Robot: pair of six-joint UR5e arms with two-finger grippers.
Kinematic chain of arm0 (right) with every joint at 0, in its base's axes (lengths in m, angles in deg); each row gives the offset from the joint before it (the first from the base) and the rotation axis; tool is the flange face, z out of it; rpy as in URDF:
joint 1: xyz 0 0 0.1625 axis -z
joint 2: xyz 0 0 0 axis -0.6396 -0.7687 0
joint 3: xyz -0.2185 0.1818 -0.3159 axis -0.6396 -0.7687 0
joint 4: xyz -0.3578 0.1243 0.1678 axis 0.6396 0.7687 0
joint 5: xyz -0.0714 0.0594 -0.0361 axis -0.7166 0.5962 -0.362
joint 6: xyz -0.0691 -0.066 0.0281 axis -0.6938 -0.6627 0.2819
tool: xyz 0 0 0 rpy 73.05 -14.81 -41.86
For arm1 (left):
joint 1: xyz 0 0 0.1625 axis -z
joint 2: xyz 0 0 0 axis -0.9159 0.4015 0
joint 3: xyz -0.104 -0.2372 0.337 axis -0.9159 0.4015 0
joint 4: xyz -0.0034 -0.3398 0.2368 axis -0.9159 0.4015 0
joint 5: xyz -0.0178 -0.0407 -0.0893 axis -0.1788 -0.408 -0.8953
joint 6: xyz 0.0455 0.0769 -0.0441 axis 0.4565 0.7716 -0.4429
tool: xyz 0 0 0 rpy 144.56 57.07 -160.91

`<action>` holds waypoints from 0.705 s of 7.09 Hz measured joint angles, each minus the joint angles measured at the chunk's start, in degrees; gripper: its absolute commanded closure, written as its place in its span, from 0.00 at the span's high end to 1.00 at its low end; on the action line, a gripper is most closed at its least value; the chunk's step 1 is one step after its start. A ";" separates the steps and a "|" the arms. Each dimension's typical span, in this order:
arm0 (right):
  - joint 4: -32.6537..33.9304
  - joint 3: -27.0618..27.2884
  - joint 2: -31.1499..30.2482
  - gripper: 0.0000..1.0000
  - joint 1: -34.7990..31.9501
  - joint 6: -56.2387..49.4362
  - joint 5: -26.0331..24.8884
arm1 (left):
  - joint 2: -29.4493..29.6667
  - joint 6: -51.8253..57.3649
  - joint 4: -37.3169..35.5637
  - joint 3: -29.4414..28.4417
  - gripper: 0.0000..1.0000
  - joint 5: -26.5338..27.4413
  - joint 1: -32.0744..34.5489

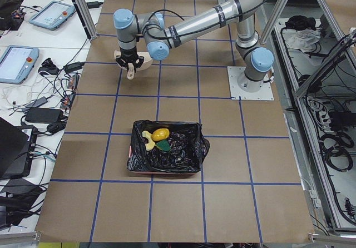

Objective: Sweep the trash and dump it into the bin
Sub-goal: 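Release and raise the right gripper while the left gripper returns the dustpan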

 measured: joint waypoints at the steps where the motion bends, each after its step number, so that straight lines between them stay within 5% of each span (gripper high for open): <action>1: -2.42 -0.87 -1.82 1.00 -1.00 1.53 1.22 | 1.75 -0.35 -1.25 0.08 0.06 0.74 0.98; 5: -9.93 -7.84 -3.26 1.00 -12.08 13.38 3.94 | 4.97 0.64 -3.47 1.09 0.04 5.53 3.64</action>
